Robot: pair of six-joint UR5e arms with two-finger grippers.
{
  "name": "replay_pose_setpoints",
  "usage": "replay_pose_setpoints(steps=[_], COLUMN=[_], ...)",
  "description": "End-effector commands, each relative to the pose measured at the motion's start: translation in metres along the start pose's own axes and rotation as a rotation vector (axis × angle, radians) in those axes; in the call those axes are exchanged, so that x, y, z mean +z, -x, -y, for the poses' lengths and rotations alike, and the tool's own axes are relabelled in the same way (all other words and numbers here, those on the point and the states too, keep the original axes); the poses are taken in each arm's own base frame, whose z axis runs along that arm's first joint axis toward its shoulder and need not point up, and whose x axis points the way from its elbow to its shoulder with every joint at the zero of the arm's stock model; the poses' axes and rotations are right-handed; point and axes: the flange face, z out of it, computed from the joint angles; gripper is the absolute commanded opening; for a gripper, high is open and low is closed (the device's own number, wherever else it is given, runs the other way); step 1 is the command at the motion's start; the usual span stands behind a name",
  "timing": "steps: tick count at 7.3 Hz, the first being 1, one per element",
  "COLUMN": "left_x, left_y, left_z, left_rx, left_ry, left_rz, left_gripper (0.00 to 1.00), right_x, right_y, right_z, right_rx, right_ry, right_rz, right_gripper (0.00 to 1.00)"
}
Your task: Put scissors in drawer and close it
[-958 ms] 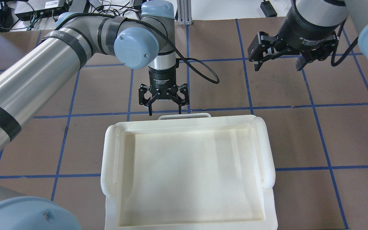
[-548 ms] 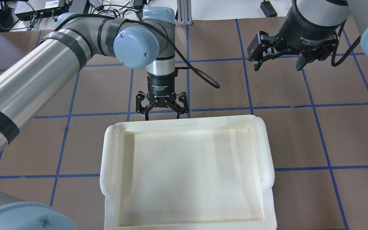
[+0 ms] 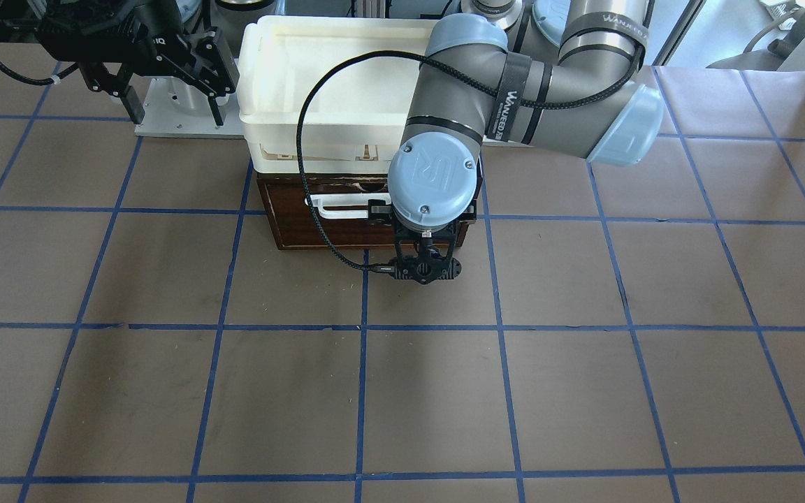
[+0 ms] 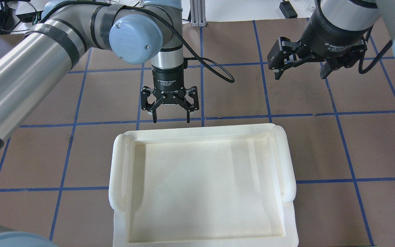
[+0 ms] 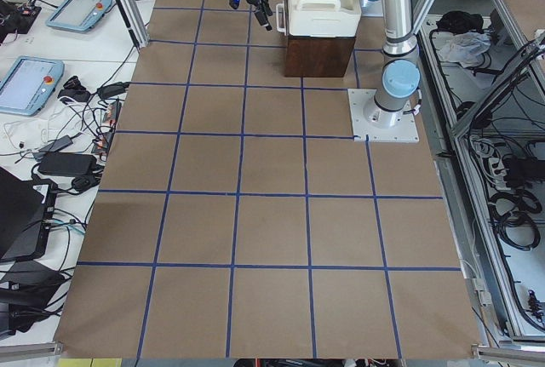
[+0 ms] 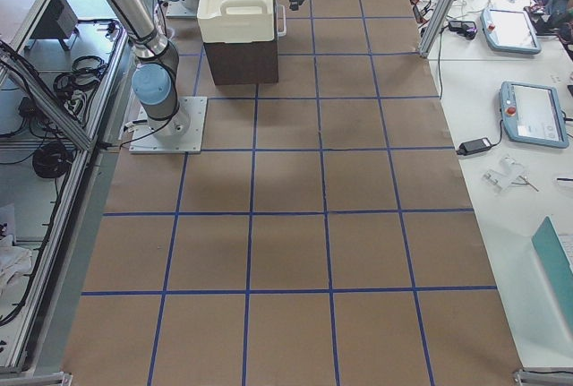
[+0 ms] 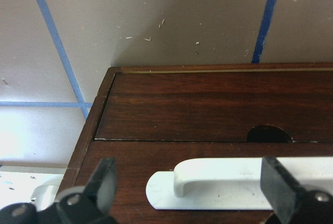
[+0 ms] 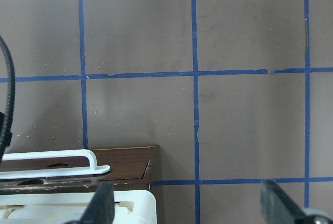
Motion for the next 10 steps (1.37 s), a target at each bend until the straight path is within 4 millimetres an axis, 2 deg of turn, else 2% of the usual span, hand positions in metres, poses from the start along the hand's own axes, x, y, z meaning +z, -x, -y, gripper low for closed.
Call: replay_pose_setpoints(steps=[1, 3, 4, 6, 7, 9, 10], left_x=[-0.043, -0.099, -0.113, -0.134, -0.139, -0.148, -0.145], left_y=[0.04, 0.065, 0.078, 0.108, 0.122, 0.15, 0.15], left_z=[0.002, -0.023, -0.041, -0.075, -0.096, -0.118, -0.124], left_rx=[-0.041, -0.059, -0.069, 0.05, 0.039, 0.027, 0.036], left_ry=[-0.106, -0.367, -0.402, -0.5, -0.522, -0.559, -0.556], left_rz=[-0.034, -0.035, -0.043, -0.005, -0.009, -0.015, -0.014], left_gripper=[1.0, 1.0, 1.0, 1.0, 1.0, 1.0, 1.0], right_x=[-0.002, 0.0, -0.002, -0.001, -0.006, -0.008, -0.007], right_y=[0.001, 0.0, 0.0, 0.001, 0.002, 0.001, 0.0], right_z=[-0.001, -0.004, -0.005, -0.005, -0.008, -0.01, -0.01], right_rx=[0.0, 0.001, 0.001, 0.007, 0.007, 0.007, 0.007], right_ry=[-0.001, 0.019, 0.017, 0.021, 0.01, 0.009, 0.012], right_rz=[0.008, 0.005, -0.001, 0.009, 0.014, 0.011, 0.003], right_gripper=[1.0, 1.0, 1.0, 1.0, 1.0, 1.0, 1.0])
